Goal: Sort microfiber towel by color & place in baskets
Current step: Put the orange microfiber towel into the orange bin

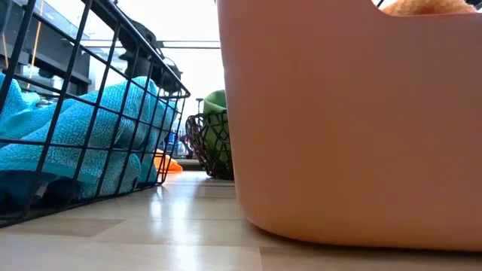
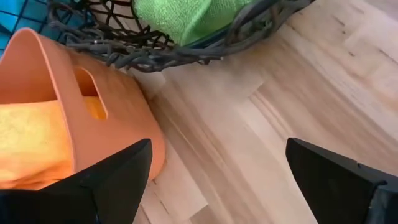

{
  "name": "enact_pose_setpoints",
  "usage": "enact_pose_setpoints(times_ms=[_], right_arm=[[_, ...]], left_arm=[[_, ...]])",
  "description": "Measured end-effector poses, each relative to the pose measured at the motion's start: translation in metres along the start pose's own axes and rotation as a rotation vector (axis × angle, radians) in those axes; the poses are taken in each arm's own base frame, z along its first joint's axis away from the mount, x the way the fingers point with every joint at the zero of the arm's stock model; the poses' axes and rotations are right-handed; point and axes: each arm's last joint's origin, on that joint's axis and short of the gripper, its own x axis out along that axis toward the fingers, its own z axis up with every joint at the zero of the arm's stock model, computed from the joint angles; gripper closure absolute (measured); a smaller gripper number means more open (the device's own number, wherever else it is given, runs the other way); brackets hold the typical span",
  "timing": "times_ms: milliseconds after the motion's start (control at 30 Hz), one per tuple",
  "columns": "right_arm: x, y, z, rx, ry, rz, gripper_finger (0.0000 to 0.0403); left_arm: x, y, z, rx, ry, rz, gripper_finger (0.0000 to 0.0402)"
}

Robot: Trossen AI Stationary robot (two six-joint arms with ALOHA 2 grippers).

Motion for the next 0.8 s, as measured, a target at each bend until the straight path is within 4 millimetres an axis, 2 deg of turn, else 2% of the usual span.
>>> enact_pose_setpoints(times_ms=[367, 467, 533, 633, 733, 800], right_arm=[[0.004, 0.011, -0.005, 0.051, 0.022, 0.032, 0.0037], [0.004, 0.013, -0.004, 0.065, 0.013, 0.047, 0.0037], [0.005, 0.015, -0.004, 0.084, 0.007, 0.056, 0.0037], [0.005, 0.018, -0.003, 0.114, -0.001, 0.072, 0.0037], [0.006, 0.022, -0.003, 0.137, -0.009, 0.102, 0.0037], [0.006, 0.026, -0.002, 0.163, -0.018, 0.129, 0.0037]], left_arm=[[0.041, -0.017, 0.008, 0.162, 0.091, 0.044, 0.0226], [0.047, -0.022, 0.006, 0.224, 0.104, 0.047, 0.0256], [0.048, -0.024, 0.003, 0.261, 0.105, 0.043, 0.0296], [0.043, -0.025, -0.003, 0.304, 0.077, 0.035, 0.0378], [0.023, -0.023, -0.006, 0.327, -0.014, 0.025, 0.0391], [0.0, -0.021, -0.009, 0.346, -0.129, 0.004, 0.0398]])
